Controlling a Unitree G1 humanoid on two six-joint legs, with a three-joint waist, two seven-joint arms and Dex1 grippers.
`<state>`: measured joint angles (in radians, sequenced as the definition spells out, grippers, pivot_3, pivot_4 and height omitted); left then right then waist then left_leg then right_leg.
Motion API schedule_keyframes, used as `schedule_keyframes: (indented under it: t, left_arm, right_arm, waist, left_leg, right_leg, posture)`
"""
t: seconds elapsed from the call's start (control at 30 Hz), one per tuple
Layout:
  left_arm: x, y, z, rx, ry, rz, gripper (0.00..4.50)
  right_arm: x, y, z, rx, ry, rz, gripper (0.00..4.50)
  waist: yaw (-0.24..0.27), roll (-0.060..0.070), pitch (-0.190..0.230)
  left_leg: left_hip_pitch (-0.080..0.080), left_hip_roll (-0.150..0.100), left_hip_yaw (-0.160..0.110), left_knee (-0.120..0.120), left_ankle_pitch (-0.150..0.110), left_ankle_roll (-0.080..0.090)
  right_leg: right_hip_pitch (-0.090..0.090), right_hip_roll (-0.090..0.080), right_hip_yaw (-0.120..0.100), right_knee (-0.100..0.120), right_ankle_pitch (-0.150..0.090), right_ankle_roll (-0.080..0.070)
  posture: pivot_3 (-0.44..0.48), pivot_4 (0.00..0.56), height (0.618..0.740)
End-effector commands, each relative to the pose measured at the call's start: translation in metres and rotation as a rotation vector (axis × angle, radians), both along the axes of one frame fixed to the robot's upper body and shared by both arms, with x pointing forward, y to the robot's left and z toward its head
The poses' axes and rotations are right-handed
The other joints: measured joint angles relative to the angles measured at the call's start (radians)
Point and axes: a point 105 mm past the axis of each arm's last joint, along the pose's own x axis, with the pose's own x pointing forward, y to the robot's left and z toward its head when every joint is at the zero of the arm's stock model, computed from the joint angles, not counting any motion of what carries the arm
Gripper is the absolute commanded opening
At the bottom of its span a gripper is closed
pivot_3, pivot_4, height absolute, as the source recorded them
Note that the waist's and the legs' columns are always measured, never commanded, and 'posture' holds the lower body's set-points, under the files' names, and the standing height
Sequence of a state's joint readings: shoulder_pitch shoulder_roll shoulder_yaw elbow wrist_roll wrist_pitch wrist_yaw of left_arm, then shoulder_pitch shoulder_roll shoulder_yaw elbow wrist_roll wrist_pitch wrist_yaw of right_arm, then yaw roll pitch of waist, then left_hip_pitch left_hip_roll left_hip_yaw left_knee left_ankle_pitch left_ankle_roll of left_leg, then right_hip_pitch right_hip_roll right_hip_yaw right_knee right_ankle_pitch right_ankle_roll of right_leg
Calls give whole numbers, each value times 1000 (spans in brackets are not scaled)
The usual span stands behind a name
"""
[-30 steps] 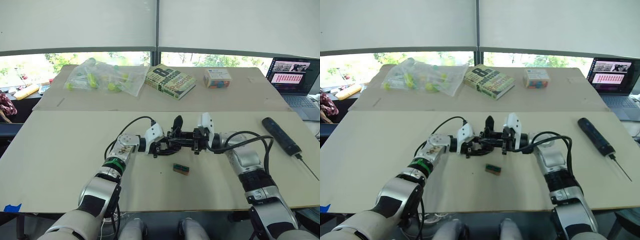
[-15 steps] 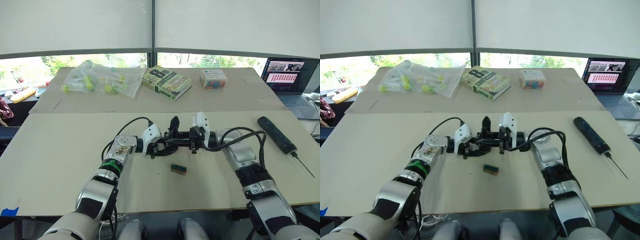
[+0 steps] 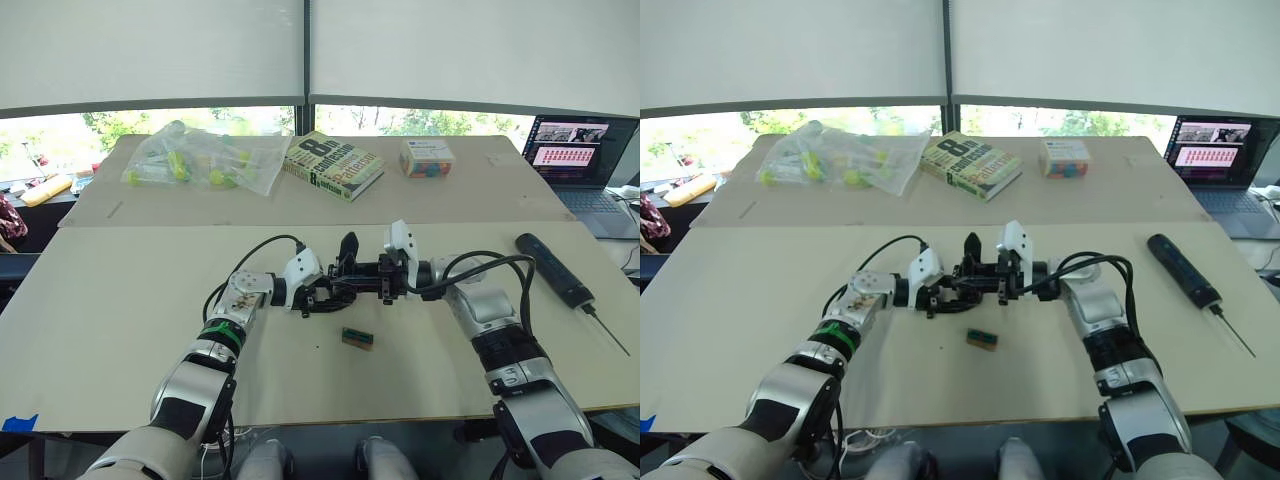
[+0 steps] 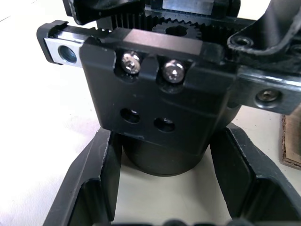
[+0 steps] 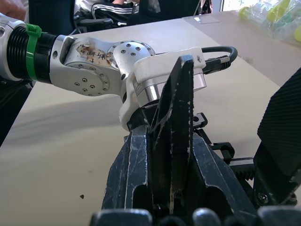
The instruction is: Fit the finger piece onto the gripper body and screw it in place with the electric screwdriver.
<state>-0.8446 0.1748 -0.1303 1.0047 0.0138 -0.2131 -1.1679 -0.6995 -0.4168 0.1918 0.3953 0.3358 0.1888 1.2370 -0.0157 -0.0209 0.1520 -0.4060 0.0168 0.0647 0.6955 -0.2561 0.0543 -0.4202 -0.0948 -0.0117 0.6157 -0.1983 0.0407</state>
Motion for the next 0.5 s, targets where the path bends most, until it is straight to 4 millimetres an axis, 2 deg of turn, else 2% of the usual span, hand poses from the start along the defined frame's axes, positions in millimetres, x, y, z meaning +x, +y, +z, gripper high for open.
schedule_keyframes:
  t: [0.03, 0.27, 0.5]
  left_arm:
    - [-17, -11, -11, 17, 44, -109, 2247]
    - [-18, -8, -14, 22, 48, -101, 2247]
    - [-17, -7, -14, 22, 47, -96, 2247]
  right_arm:
    - [6, -16, -32, -83, 97, -106, 451]
    - [0, -17, -17, -17, 28, -74, 451]
    - [-2, -17, -20, -29, 17, -75, 451]
  waist:
    - [0, 0, 0]
    - [2, 0, 0]
    - [4, 0, 0]
  left_leg:
    - [0, 0, 0, 0, 0, 0]
    - [-1, 0, 0, 0, 0, 0]
    - [-1, 0, 0, 0, 0, 0]
  right_leg:
    - [0, 0, 0, 0, 0, 0]
    - [0, 0, 0, 0, 0, 0]
    - [0, -1, 0, -1, 0, 0]
  posture:
    - [0, 150, 740]
    - [0, 150, 740]
    - [0, 150, 740]
